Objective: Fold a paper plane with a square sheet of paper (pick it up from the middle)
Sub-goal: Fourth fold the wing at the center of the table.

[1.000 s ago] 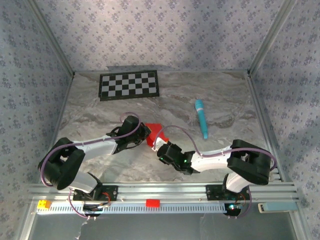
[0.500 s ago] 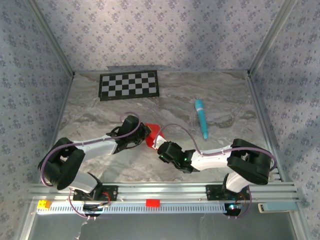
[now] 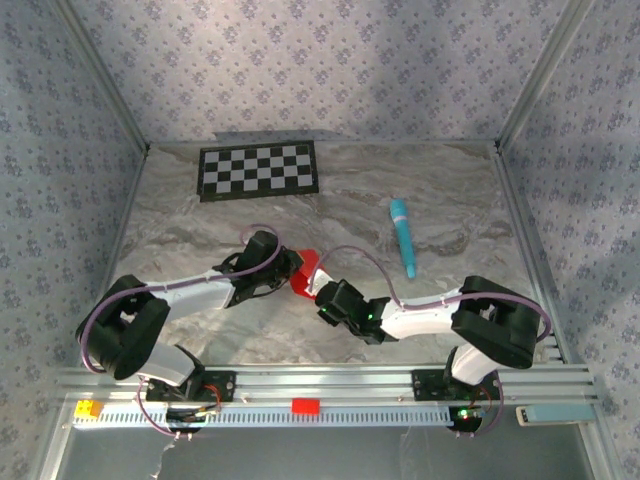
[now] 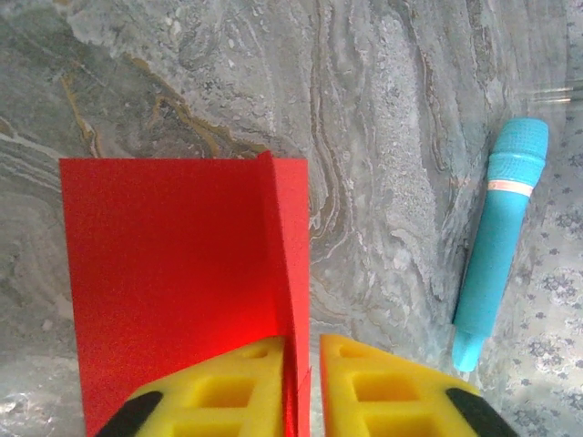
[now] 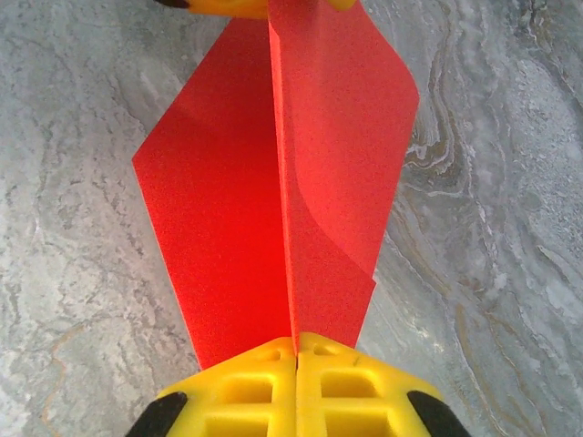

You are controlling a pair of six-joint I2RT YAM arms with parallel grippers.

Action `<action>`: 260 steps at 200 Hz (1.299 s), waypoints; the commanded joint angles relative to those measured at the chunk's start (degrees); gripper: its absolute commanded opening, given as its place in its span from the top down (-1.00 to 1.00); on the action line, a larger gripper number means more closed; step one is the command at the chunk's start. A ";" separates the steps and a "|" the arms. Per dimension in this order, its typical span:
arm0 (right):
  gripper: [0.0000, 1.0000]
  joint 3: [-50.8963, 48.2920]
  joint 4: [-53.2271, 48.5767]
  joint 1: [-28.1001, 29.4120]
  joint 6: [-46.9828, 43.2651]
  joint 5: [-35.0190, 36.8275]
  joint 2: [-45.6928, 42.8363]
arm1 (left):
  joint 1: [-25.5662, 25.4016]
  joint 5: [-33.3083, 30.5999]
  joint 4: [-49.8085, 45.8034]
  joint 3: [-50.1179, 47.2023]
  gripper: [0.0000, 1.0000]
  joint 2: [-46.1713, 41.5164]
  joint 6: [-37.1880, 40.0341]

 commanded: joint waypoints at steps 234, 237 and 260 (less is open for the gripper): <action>1.00 -3.10 7.34 -16.14 16.55 -34.43 -0.22 | 2.94 3.26 -5.00 3.25 -0.33 -1.98 1.40; 1.00 -2.99 7.02 -15.85 15.97 -33.38 -0.34 | 3.01 3.48 -4.93 3.58 -0.33 -1.58 1.35; 0.99 -2.29 4.75 -13.71 11.70 -27.50 -0.89 | 3.12 4.48 -4.82 4.85 -0.36 0.96 -0.01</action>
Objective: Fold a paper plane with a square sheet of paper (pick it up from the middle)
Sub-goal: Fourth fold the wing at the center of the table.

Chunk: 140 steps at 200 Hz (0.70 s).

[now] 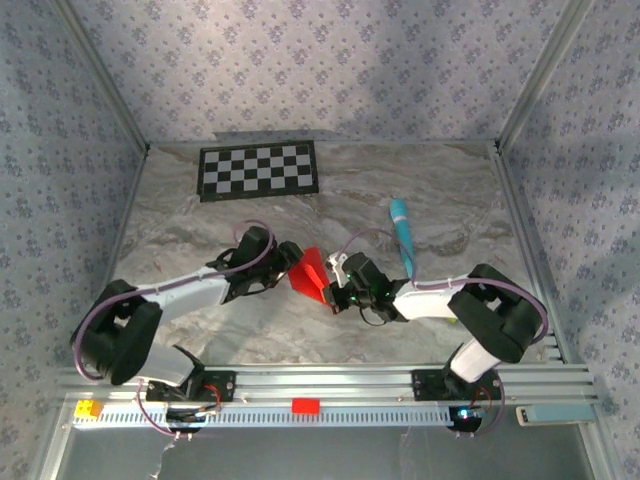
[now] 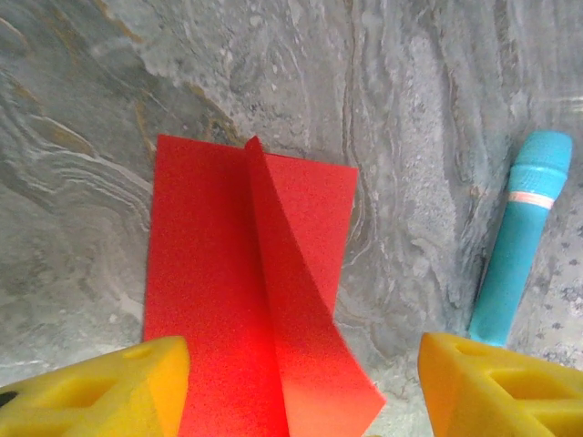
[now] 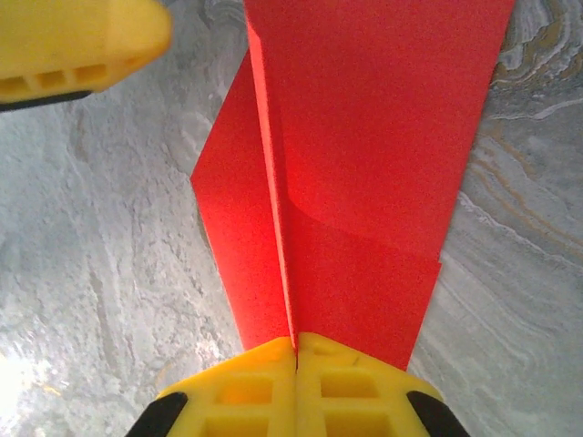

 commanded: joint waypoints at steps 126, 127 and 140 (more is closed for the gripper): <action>0.81 3.12 -6.19 9.86 -14.24 22.41 -0.96 | 1.49 5.35 -5.01 6.21 0.45 8.53 -6.79; 0.81 3.12 -6.25 9.91 -14.27 22.48 -0.92 | 1.46 5.36 -5.04 6.18 0.46 8.53 -6.80; 0.78 3.48 -6.61 10.06 -13.92 23.18 -0.57 | 1.51 5.10 -5.91 6.30 0.62 8.28 -6.87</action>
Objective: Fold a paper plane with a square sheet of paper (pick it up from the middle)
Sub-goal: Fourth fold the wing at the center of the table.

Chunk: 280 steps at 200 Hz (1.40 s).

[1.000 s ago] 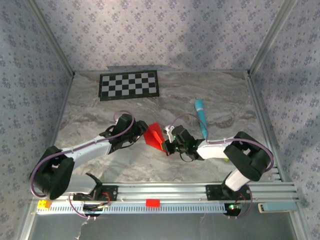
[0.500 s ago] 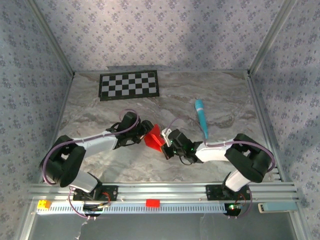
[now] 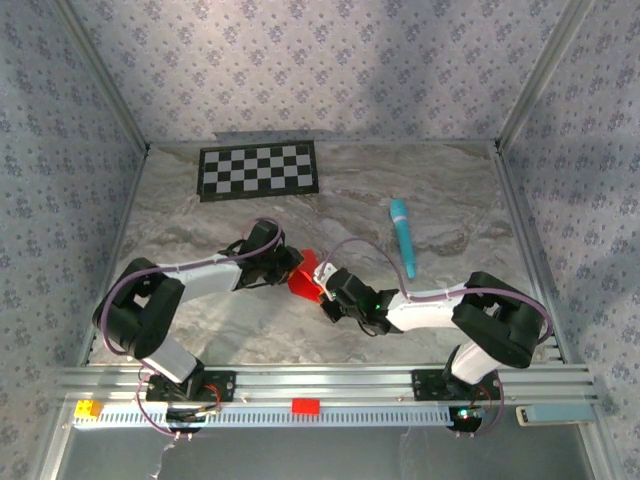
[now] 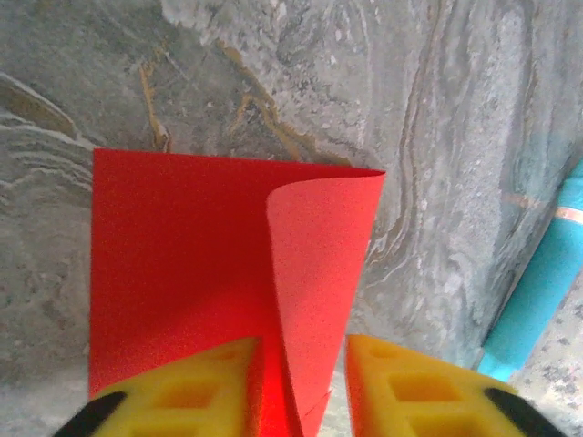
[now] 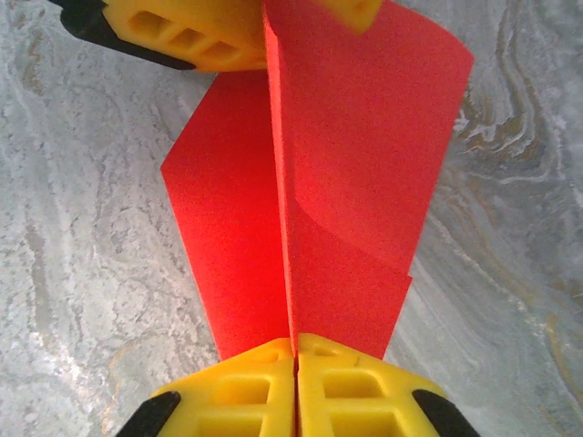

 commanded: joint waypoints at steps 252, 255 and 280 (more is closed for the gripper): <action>0.60 2.42 -0.92 0.87 -2.37 2.62 0.94 | 0.21 1.04 -5.11 2.27 1.00 -0.50 -1.74; 0.60 2.39 -0.81 0.88 -2.29 2.58 0.93 | 0.26 1.04 -5.11 2.24 1.00 -0.48 -1.74; 0.62 2.41 -0.52 0.44 -1.69 1.53 0.79 | 0.22 1.11 -5.13 2.38 1.00 -0.48 -1.74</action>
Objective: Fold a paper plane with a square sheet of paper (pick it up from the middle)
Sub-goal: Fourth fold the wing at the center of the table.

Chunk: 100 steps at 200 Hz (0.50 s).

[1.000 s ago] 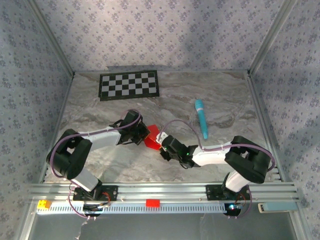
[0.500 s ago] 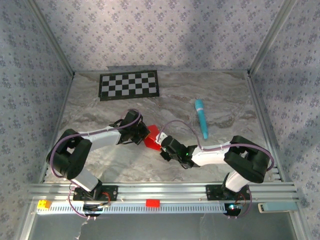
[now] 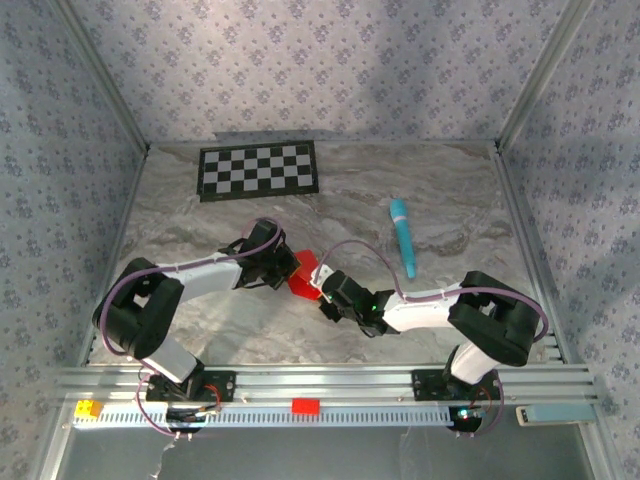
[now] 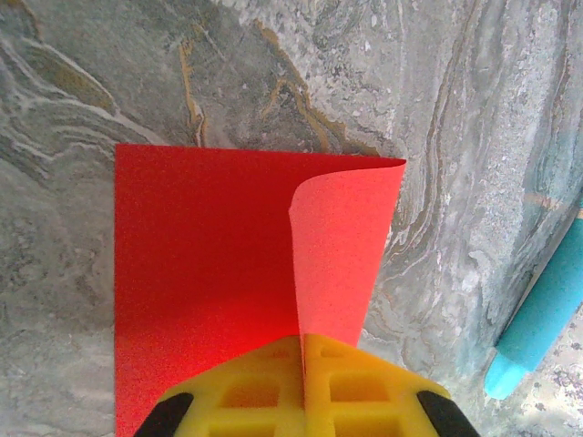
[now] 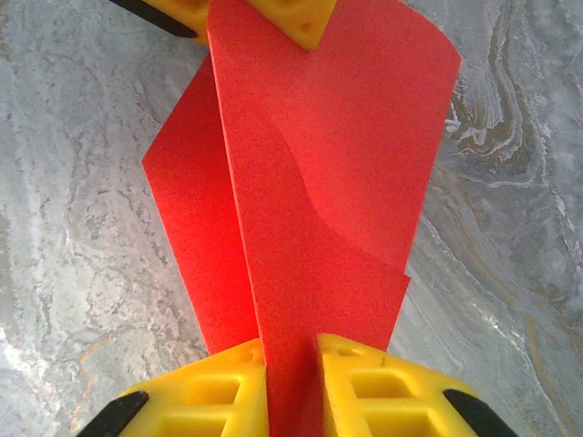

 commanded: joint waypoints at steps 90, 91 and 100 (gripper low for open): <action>0.94 1.44 -0.89 -1.30 3.43 -3.56 0.55 | 0.22 0.42 -0.85 1.40 0.66 -1.63 0.42; 0.95 1.41 -0.94 -1.35 3.50 -3.63 0.57 | 0.24 0.37 -0.93 1.41 0.64 -1.75 0.45; 0.95 1.40 -1.27 -1.59 3.77 -4.67 0.92 | 0.19 -0.69 -1.77 1.48 0.44 -2.78 1.06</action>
